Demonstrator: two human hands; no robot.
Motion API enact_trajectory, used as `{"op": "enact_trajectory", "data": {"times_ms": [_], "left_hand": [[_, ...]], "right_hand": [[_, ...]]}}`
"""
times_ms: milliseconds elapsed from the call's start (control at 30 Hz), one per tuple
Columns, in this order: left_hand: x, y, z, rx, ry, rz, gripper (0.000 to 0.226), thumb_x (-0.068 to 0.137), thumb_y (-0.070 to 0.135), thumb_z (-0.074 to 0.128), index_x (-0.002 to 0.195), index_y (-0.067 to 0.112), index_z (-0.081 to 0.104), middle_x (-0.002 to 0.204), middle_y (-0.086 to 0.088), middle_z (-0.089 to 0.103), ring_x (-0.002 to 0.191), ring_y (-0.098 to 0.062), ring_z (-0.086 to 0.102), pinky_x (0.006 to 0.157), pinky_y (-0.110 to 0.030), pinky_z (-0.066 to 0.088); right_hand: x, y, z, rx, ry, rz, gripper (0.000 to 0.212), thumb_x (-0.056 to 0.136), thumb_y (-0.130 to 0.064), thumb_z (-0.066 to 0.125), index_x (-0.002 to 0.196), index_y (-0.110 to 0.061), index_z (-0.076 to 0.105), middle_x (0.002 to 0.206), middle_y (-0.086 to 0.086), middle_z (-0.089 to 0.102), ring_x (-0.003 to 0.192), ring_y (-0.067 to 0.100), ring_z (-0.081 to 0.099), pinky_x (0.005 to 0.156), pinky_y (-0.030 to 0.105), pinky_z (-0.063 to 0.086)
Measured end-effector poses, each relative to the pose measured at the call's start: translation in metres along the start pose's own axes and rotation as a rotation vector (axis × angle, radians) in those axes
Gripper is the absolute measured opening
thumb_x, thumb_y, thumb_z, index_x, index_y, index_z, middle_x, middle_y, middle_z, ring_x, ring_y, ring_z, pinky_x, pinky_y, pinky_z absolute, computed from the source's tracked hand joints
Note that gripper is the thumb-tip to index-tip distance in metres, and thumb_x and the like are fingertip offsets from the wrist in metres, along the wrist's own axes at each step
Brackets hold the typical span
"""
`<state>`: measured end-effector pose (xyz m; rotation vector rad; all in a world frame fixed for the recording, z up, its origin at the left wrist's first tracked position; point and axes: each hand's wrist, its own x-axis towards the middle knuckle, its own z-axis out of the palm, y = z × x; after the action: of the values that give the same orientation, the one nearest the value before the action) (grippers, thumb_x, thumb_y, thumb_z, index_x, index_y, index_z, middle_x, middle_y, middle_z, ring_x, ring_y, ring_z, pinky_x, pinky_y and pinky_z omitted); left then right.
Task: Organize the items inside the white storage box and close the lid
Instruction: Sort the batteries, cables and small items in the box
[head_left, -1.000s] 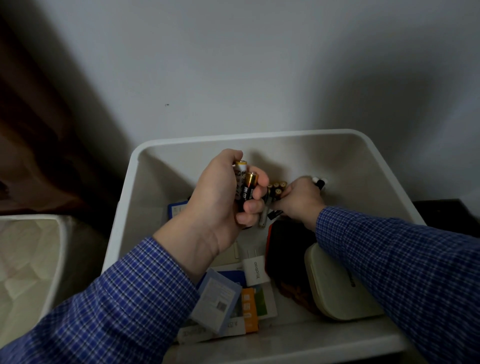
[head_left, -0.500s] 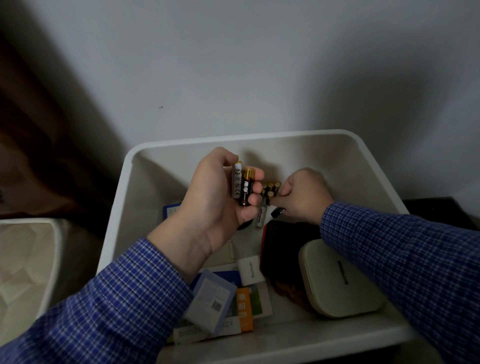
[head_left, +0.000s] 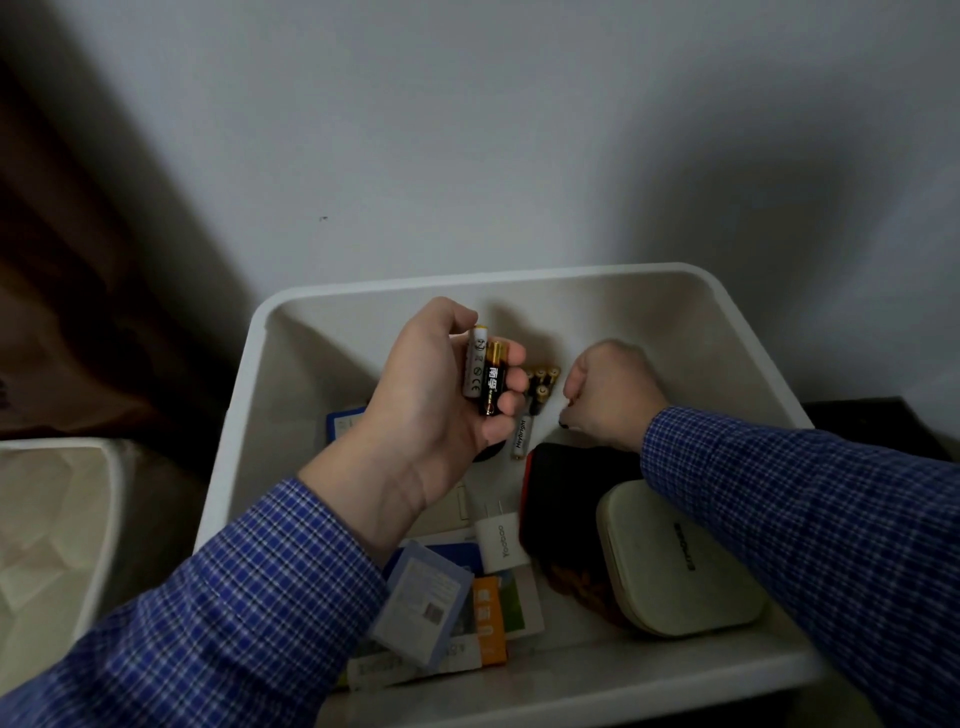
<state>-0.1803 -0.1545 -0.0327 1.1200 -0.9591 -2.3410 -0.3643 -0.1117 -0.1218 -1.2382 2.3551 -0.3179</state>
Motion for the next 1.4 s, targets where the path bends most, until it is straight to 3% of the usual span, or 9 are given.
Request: {"op": "enact_trajectory", "data": {"times_ms": [133,300,433,633,733,900,1000,1133,1400], "left_hand": [[-0.001,0.000,-0.001,0.021,-0.010,0.004,0.038,0.090,0.035,0.036,0.079,0.005,0.057,0.068,-0.010,0.050,0.054,-0.019,0.040,0.040,-0.021,0.033],[-0.002,0.001,0.001,0.012,-0.015,-0.003,0.038,0.091,0.036,0.036,0.080,0.005,0.056,0.067,-0.009,0.049,0.053,-0.018,0.039,0.040,-0.021,0.033],[-0.002,0.001,0.001,0.006,-0.015,-0.008,0.039,0.092,0.036,0.036,0.081,0.005,0.056,0.067,-0.008,0.049,0.053,-0.018,0.038,0.039,-0.020,0.032],[-0.003,0.002,0.002,-0.002,-0.018,-0.006,0.040,0.092,0.037,0.036,0.081,0.005,0.056,0.066,-0.009,0.049,0.052,-0.018,0.038,0.040,-0.019,0.032],[-0.003,0.002,0.002,0.002,-0.019,-0.006,0.040,0.092,0.037,0.036,0.080,0.005,0.056,0.067,-0.009,0.048,0.052,-0.018,0.038,0.041,-0.020,0.031],[-0.003,0.002,0.002,-0.002,-0.020,-0.007,0.040,0.092,0.037,0.036,0.079,0.005,0.057,0.067,-0.009,0.048,0.052,-0.018,0.038,0.042,-0.020,0.030],[-0.003,0.001,0.002,0.001,-0.016,-0.008,0.040,0.091,0.037,0.037,0.079,0.005,0.057,0.067,-0.009,0.049,0.052,-0.018,0.039,0.042,-0.020,0.031],[-0.003,0.002,0.001,-0.004,-0.021,-0.007,0.040,0.091,0.037,0.036,0.080,0.005,0.057,0.067,-0.009,0.048,0.052,-0.018,0.038,0.042,-0.021,0.028],[-0.003,0.002,0.001,-0.016,-0.024,-0.008,0.042,0.091,0.039,0.036,0.080,0.005,0.058,0.067,-0.009,0.049,0.053,-0.018,0.039,0.041,-0.021,0.032]], "right_hand": [[0.002,0.000,0.009,0.059,0.120,-0.002,0.027,0.073,0.001,0.080,0.089,-0.012,0.063,0.089,0.004,0.065,0.079,0.018,0.061,0.053,0.013,0.035],[0.002,0.002,0.023,0.135,0.193,-0.031,0.036,0.071,-0.006,0.080,0.088,-0.019,0.052,0.082,0.001,0.065,0.074,0.017,0.062,0.059,0.023,0.045],[0.000,0.001,0.024,0.183,0.175,-0.011,0.045,0.068,-0.016,0.086,0.077,-0.028,0.043,0.081,0.001,0.065,0.075,0.019,0.064,0.068,0.034,0.054],[-0.001,-0.007,0.026,0.198,0.158,0.010,0.047,0.065,-0.015,0.090,0.070,-0.022,0.044,0.079,0.002,0.063,0.075,0.017,0.060,0.053,0.025,0.038],[-0.001,-0.011,0.026,0.195,0.167,0.036,0.038,0.068,-0.016,0.088,0.073,-0.015,0.051,0.075,-0.001,0.056,0.074,0.016,0.055,0.050,0.021,0.032],[0.002,-0.016,0.030,0.190,0.176,0.109,0.039,0.074,-0.016,0.085,0.102,0.000,0.064,0.095,0.011,0.063,0.093,0.025,0.064,0.066,0.026,0.039],[0.006,-0.018,0.032,0.200,0.170,0.151,0.037,0.077,-0.015,0.082,0.105,0.004,0.066,0.106,0.019,0.069,0.100,0.030,0.067,0.067,0.030,0.045],[0.008,-0.018,0.031,0.243,0.161,0.190,0.043,0.077,-0.016,0.083,0.110,0.005,0.066,0.112,0.020,0.068,0.106,0.030,0.066,0.086,0.037,0.055],[0.003,-0.019,0.024,0.288,0.130,0.247,0.044,0.079,-0.009,0.081,0.116,0.005,0.063,0.117,0.020,0.067,0.110,0.031,0.065,0.088,0.033,0.053]]}}
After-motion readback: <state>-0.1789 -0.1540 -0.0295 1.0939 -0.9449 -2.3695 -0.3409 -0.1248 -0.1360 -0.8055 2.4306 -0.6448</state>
